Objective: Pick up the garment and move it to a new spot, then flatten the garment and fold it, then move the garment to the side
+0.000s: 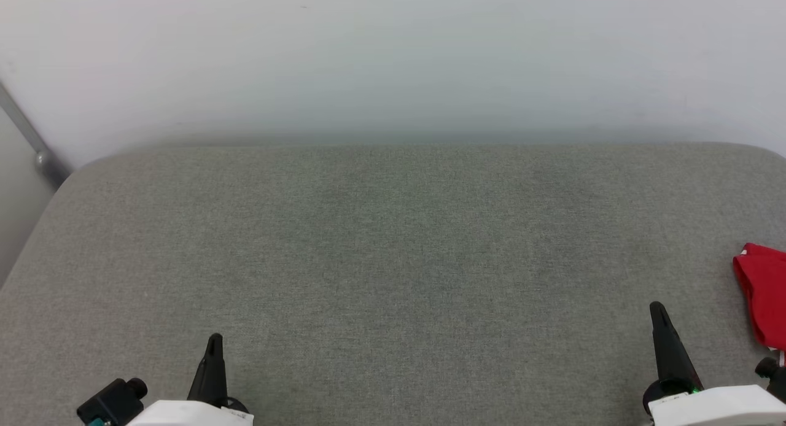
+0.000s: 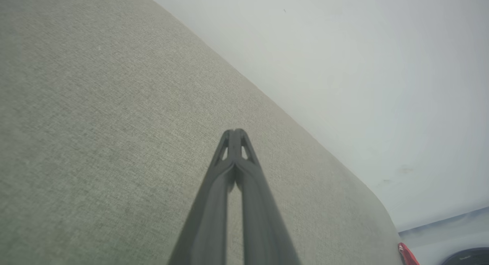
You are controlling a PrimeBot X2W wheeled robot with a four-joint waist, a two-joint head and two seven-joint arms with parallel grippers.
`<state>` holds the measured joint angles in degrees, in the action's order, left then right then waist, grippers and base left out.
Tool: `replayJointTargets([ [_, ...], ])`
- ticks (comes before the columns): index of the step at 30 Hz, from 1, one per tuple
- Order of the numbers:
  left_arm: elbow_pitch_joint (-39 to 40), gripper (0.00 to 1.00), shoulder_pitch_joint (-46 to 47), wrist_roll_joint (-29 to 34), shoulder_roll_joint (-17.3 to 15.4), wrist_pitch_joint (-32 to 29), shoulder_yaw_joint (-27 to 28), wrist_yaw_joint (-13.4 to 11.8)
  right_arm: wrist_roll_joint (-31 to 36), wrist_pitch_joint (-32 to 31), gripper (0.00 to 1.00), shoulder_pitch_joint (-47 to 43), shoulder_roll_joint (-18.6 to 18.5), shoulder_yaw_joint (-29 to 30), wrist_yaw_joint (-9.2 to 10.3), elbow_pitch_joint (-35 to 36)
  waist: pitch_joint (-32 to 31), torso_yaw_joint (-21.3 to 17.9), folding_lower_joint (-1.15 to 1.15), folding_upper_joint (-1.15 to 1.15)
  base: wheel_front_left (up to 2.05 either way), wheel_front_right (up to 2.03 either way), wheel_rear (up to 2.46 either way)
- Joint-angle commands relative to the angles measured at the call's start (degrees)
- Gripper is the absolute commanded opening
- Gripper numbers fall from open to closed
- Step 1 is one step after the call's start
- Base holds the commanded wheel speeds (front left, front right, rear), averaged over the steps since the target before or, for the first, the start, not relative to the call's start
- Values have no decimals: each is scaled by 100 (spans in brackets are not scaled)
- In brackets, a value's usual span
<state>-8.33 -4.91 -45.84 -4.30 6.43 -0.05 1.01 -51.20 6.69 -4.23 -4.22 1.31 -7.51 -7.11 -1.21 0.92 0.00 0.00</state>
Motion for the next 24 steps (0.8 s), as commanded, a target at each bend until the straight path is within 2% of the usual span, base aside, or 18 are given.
replayJointTargets([
  [1, 35, 0, 178, -230, -26, -43, 22, 49, -214, -41, 0, 188, -54, 16, 1, 34, 3, -2, 0, 0, 0, 0, 0],
  [24, -174, 0, 518, -1895, -32, -423, 166, 268, -1703, -427, 0, 507, -65, 100, 1, -221, 42, -27, 0, 0, 0, 0, 0],
])
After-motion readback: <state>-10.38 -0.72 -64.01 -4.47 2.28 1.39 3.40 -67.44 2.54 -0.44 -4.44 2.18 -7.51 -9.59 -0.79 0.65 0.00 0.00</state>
